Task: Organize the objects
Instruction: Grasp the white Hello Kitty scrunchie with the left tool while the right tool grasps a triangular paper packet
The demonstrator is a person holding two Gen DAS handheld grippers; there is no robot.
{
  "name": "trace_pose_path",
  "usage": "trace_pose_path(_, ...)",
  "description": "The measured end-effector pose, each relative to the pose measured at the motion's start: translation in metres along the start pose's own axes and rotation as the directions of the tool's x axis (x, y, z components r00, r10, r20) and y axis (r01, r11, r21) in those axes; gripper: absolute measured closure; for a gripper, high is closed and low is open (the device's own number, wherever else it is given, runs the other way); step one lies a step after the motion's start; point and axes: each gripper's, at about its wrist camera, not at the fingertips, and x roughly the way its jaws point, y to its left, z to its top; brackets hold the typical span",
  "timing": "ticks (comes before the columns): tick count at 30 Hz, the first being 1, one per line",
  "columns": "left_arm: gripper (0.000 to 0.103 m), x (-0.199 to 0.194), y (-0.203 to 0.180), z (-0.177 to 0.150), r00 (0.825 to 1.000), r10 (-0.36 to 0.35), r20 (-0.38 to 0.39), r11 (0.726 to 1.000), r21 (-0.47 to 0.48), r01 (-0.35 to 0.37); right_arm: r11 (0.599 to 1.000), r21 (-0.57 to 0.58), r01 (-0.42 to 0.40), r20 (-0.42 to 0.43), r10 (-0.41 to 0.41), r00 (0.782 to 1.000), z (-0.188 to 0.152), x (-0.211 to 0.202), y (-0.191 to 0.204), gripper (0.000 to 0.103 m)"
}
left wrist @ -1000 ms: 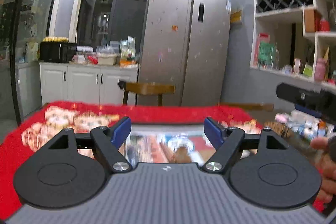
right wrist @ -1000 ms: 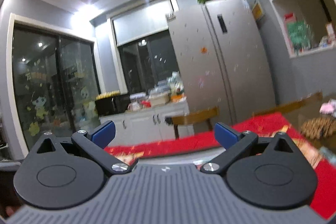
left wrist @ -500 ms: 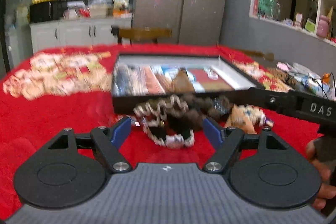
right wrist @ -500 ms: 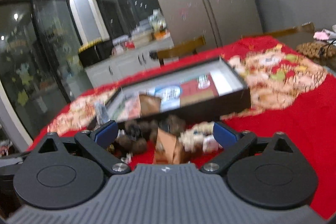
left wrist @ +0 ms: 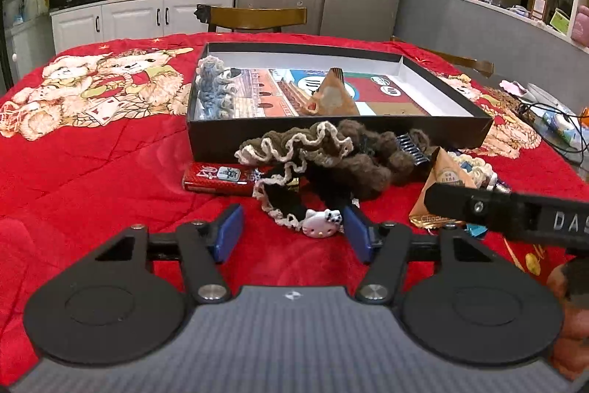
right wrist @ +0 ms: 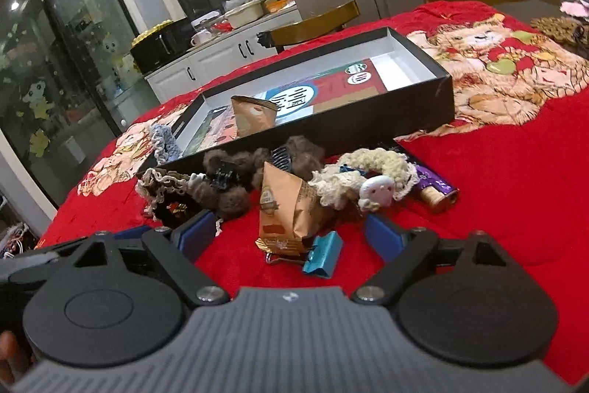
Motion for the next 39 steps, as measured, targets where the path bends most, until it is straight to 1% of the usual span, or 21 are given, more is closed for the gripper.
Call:
trace_pose_path(3,0.037,0.002,0.001,0.001,1.000,-0.003,0.005,1.000,-0.007,0.003,1.000,0.005,-0.021,0.006,0.021,1.000,0.001,0.000,-0.001,0.017)
trace_pose_path(5,0.037,0.005,0.001,0.002,1.000,-0.004,0.002,1.000,-0.015,0.004,0.999,0.021,-0.045,0.004,0.045,0.999,0.003,0.001,-0.003,0.026)
trace_pose_path(6,0.038,0.006,0.001,0.003,1.000,-0.005,0.005,1.000,-0.020,0.005,0.999,0.027,-0.046,0.000,0.046,0.999,0.004,0.002,-0.004,0.027)
trace_pose_path(7,0.048,0.007,0.001,0.003,1.000,-0.007,0.005,1.000,-0.025,0.008,0.999,0.027,-0.044,0.001,0.044,0.999,0.004,0.003,-0.004,0.029)
trace_pose_path(8,0.055,0.009,0.000,0.004,1.000,-0.015,0.003,0.999,-0.028,0.015,0.999,0.027,-0.043,0.003,0.043,0.999,0.004,0.003,-0.005,0.032)
trace_pose_path(9,0.058,0.009,-0.001,0.004,1.000,-0.015,0.008,1.000,-0.026,0.015,0.999,0.029,-0.045,0.003,0.045,0.999,0.004,0.003,-0.005,0.035)
trace_pose_path(10,0.066,0.008,-0.003,0.003,1.000,-0.014,0.012,1.000,-0.019,0.014,0.998,0.032,-0.047,0.001,0.047,0.999,0.005,0.004,-0.005,0.040)
trace_pose_path(11,0.070,0.007,-0.005,0.002,1.000,-0.022,0.017,1.000,-0.010,0.022,0.998,0.035,-0.044,-0.002,0.044,0.999,0.004,0.004,-0.006,0.045)
trace_pose_path(12,0.070,0.005,-0.006,0.002,1.000,-0.019,0.021,1.000,-0.004,0.019,0.999,0.036,-0.041,-0.001,0.041,0.999,0.005,0.004,-0.006,0.047)
trace_pose_path(14,0.071,0.003,-0.007,0.000,1.000,-0.010,0.028,1.000,-0.002,0.010,0.998,0.036,-0.044,-0.005,0.044,0.999,0.005,0.005,-0.006,0.058)
trace_pose_path(16,0.072,0.001,-0.007,-0.001,0.999,0.004,0.035,1.000,-0.004,-0.004,0.999,0.022,-0.039,-0.014,0.039,0.999,0.004,0.006,-0.005,0.062)
trace_pose_path(17,0.075,-0.001,-0.007,-0.002,0.999,0.009,0.040,1.000,-0.006,-0.009,0.999,0.012,-0.036,-0.014,0.037,0.999,0.004,0.005,-0.003,0.065)
trace_pose_path(18,0.076,-0.002,-0.007,-0.002,0.999,0.010,0.047,1.000,-0.007,-0.010,0.999,0.000,-0.037,-0.014,0.037,0.999,0.004,0.005,-0.002,0.066)
trace_pose_path(19,0.076,-0.004,-0.006,-0.003,0.999,0.015,0.052,1.000,-0.007,-0.014,0.999,-0.010,-0.040,-0.014,0.039,0.999,0.003,0.004,-0.001,0.070)
trace_pose_path(22,0.078,-0.008,-0.006,-0.004,0.998,0.020,0.059,1.000,-0.001,-0.020,0.999,-0.020,-0.040,-0.012,0.040,0.999,0.004,0.004,0.000,0.072)
trace_pose_path(27,0.078,-0.013,-0.007,-0.007,0.997,0.032,0.069,0.999,0.007,-0.032,0.998,-0.015,-0.066,-0.003,0.066,0.998,0.004,0.001,-0.002,0.074)
trace_pose_path(28,0.086,-0.015,-0.007,-0.007,0.997,0.035,0.073,0.999,0.009,-0.036,0.997,-0.019,-0.069,0.003,0.069,0.998,0.004,-0.001,-0.001,0.075)
trace_pose_path(29,0.091,-0.016,-0.007,-0.008,0.996,0.040,0.080,0.999,0.011,-0.041,0.997,-0.023,-0.070,0.008,0.070,0.997,0.004,-0.001,-0.001,0.076)
trace_pose_path(32,0.091,-0.023,-0.010,-0.010,0.994,0.046,0.103,0.998,0.029,-0.049,0.996,-0.037,-0.076,0.022,0.077,0.997,0.004,-0.004,0.002,0.079)
trace_pose_path(35,0.091,-0.023,-0.012,-0.011,0.995,0.041,0.086,0.998,0.040,-0.045,0.996,-0.041,-0.085,0.010,0.085,0.996,0.005,-0.002,0.002,0.081)
trace_pose_path(39,0.091,-0.021,-0.012,-0.011,0.996,0.045,0.078,0.998,0.038,-0.048,0.995,-0.006,-0.099,-0.012,0.099,0.995,0.005,0.003,-0.003,0.080)
